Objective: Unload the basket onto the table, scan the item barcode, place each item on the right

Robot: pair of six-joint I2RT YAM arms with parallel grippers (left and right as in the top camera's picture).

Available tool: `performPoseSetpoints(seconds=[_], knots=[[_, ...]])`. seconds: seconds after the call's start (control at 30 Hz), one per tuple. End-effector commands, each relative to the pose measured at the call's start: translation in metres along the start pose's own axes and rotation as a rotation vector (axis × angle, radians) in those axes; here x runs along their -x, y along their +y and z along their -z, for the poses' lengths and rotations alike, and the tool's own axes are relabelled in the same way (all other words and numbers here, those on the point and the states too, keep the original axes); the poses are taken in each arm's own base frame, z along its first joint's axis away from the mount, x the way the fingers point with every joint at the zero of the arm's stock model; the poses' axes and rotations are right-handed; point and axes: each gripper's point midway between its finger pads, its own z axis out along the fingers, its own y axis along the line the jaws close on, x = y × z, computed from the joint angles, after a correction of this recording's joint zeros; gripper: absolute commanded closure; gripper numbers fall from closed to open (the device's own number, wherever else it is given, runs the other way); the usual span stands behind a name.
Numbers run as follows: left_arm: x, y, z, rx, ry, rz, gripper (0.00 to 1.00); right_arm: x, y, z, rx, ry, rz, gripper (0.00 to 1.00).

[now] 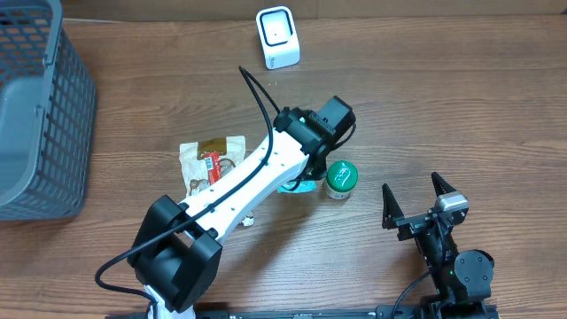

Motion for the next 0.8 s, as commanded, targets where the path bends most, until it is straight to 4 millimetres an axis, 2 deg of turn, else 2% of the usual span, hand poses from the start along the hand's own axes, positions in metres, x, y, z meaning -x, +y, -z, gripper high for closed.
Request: performPoseSetpoints(seconds=[0.0, 0.37, 0.57, 0.77], knots=[[-0.01, -0.002, -0.005, -0.041, 0.012, 0.019, 0.53, -0.002, -0.002, 0.0, -0.008, -0.004, -0.003, 0.0], [-0.016, -0.015, -0.043, -0.109, -0.028, -0.096, 0.52, -0.002, -0.002, 0.0, -0.008, -0.004, -0.003, 0.0], [-0.025, -0.009, -0.061, -0.101, -0.025, -0.123, 0.52, -0.002, -0.002, 0.0, -0.008, -0.004, -0.003, 0.0], [-0.025, 0.002, -0.064, -0.074, -0.008, -0.11, 0.53, -0.002, -0.002, 0.0, -0.008, -0.004, -0.003, 0.0]])
